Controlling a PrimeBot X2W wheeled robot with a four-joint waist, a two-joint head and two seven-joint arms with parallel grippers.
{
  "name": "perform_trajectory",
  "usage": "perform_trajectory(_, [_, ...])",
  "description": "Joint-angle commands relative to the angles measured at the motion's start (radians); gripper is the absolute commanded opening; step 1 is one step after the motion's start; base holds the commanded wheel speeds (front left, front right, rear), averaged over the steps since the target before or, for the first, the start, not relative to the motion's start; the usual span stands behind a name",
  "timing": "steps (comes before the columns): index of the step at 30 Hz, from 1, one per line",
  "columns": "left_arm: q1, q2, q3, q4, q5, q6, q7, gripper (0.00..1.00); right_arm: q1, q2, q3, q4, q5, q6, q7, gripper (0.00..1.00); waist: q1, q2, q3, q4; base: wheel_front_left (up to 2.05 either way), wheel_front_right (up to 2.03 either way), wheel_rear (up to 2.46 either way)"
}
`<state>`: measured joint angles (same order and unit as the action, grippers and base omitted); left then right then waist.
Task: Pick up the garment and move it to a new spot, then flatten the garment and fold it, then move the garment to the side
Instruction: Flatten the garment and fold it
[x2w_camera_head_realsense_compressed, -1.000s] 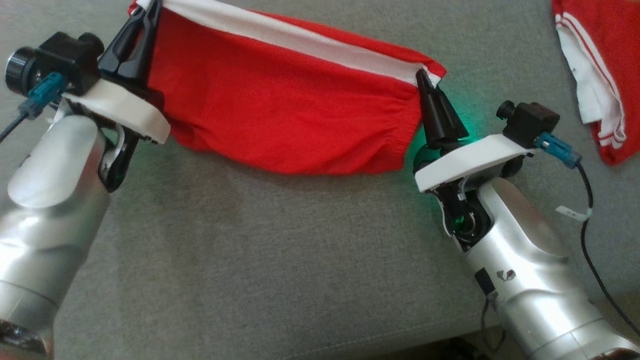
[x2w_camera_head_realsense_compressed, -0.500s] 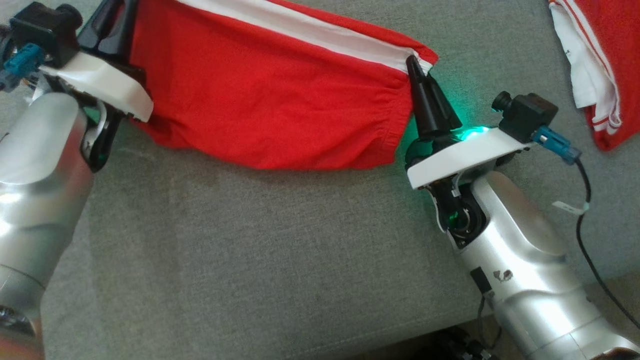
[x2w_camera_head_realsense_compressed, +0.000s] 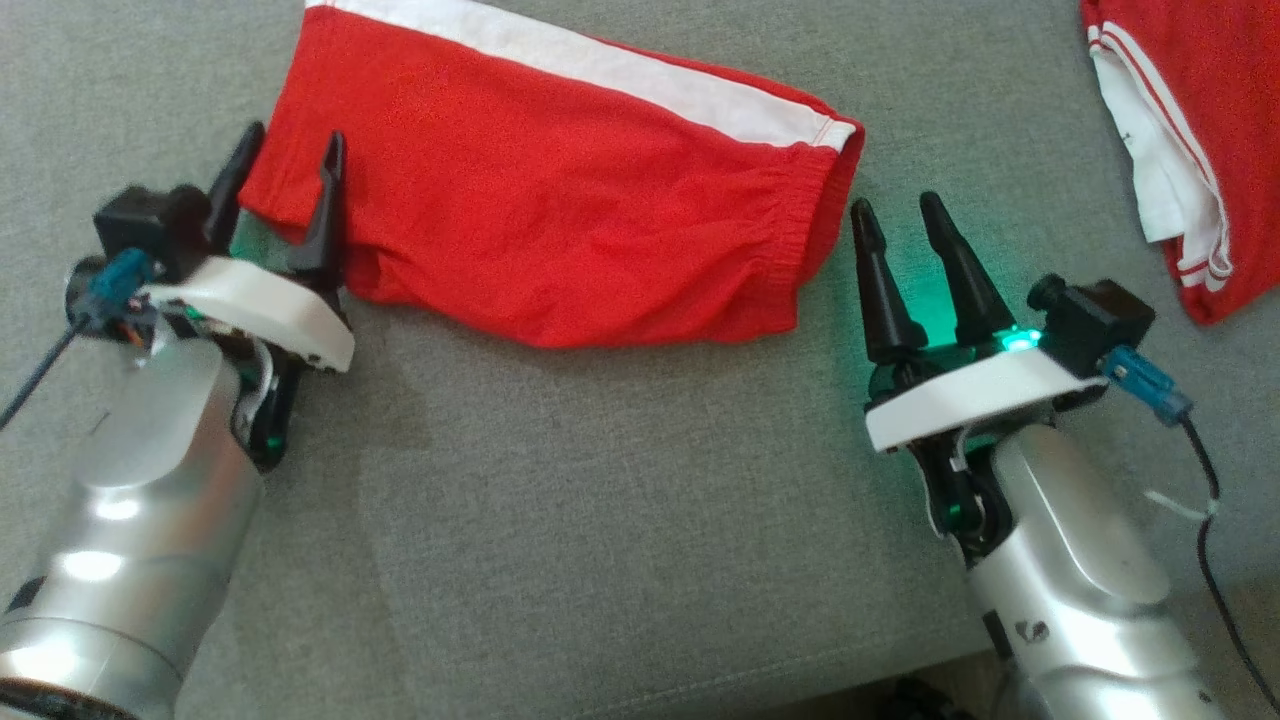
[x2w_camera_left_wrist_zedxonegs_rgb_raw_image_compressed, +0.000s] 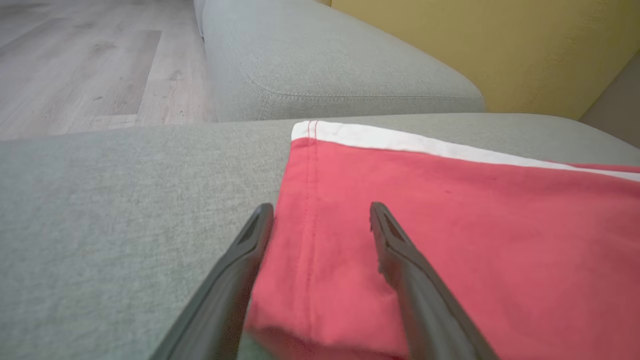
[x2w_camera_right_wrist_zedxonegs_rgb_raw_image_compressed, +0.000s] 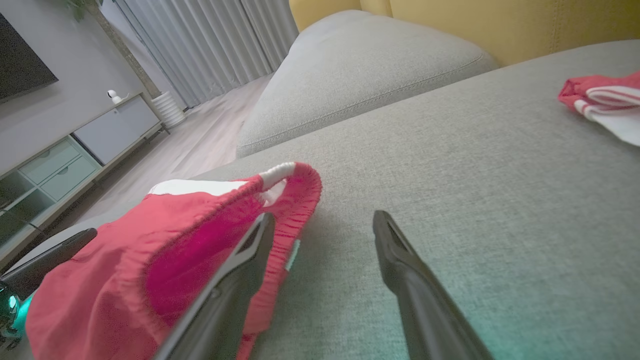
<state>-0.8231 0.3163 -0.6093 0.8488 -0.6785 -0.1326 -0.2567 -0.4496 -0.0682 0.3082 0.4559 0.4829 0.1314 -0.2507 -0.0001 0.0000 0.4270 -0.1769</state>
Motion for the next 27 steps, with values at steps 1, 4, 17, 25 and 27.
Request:
perform_trajectory(1, [-0.027, 0.029, 0.037, -0.008, -0.005, 0.002, -0.005, 1.0, 0.0, 0.018, 0.01, -0.038, -0.007, -0.001, -0.011, 1.0, 0.0001, 0.0, -0.001, 0.0, 0.0, 0.0, 0.0])
perform_trajectory(4, [-0.009, 0.009, 0.027, 0.038, -0.017, 0.002, -0.005, 1.0, 0.022, 0.018, -0.016, -0.044, -0.025, -0.001, -0.011, 1.0, 0.0001, 0.0, -0.004, -0.002, 0.0, 0.0, 0.0])
perform_trajectory(17, [0.004, -0.066, -0.045, 0.299, -0.013, 0.013, 0.018, 0.0, 0.06, 0.018, -0.076, -0.034, -0.059, -0.001, -0.011, 1.0, 0.0001, 0.0, -0.083, 0.012, 0.0, 0.0, 0.0])
perform_trajectory(25, [0.16, -0.095, 0.056, 0.162, 0.007, 0.104, -0.005, 0.0, 0.137, 0.018, -0.131, -0.012, -0.105, -0.001, -0.011, 1.0, 0.0001, 0.0, -0.224, 0.1, 0.0, 0.0, 0.0])
perform_trajectory(27, [0.234, -0.1, 0.097, 0.088, 0.027, 0.124, -0.005, 0.0, 0.162, 0.018, -0.145, -0.007, -0.11, -0.001, -0.011, 1.0, 0.0001, 0.0, -0.252, 0.124, 0.0, 0.0, 0.0])
